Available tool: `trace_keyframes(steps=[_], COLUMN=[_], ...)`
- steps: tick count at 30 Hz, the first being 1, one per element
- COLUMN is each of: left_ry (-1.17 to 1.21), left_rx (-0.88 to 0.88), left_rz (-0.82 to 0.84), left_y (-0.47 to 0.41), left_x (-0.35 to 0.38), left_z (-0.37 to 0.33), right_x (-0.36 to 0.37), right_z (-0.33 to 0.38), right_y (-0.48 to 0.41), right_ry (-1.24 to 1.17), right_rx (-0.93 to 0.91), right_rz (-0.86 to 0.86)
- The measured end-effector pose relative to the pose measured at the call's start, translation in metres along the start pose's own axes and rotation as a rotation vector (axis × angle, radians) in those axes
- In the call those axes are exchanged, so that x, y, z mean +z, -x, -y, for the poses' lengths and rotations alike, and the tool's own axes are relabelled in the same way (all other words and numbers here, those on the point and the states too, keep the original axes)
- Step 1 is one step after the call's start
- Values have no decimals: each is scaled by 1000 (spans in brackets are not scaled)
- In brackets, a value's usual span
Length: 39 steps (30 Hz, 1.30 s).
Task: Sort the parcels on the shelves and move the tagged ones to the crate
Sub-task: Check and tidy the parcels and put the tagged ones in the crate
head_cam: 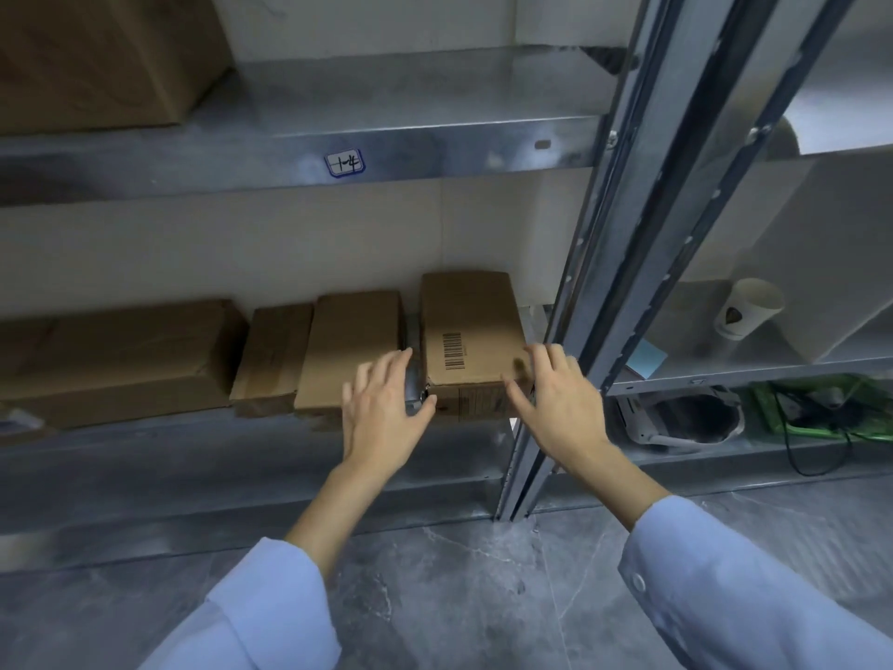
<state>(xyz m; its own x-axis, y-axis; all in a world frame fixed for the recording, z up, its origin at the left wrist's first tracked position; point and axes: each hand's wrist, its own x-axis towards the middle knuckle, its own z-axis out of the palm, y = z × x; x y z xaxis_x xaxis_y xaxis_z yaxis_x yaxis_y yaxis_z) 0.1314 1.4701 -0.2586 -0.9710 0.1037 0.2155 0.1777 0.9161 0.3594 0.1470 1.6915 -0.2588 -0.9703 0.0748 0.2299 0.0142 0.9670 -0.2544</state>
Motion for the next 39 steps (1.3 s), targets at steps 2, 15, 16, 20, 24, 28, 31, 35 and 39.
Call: trace_keyframes(steps=[2,15,16,20,24,28,31,35,39], left_ry=[-62,-96,-82,-29,-1,51,73,90,114], left_rx=[-1,-204,-224,-263,-223,-180,-140,-96,-52], left_rz=[-11,77,87,108,113,131,132,187,221], left_y=[2,21,22,15,5,-6,-16,-27,-31], left_x=[-6,-39,-41,-48,-50,-44,-36,-22,-9], left_z=[2,51,57,76,98,121,137,157,170], right_x=[-6,-7,-5,4,19,39,54,74,91], right_z=[4,63,70,97,123,140,150,157,161], right_y=[-6,-25,-25,-27,-28,-30,-29,-26,-25], right_ry=[53,-119,-127,-183,-309,-421,-456,-489,-528], right_rx=[-117,-342,-352,-383,-324,-194,-94,-6,104], right_rz=[35,225,234,296,352,384,361,362,334])
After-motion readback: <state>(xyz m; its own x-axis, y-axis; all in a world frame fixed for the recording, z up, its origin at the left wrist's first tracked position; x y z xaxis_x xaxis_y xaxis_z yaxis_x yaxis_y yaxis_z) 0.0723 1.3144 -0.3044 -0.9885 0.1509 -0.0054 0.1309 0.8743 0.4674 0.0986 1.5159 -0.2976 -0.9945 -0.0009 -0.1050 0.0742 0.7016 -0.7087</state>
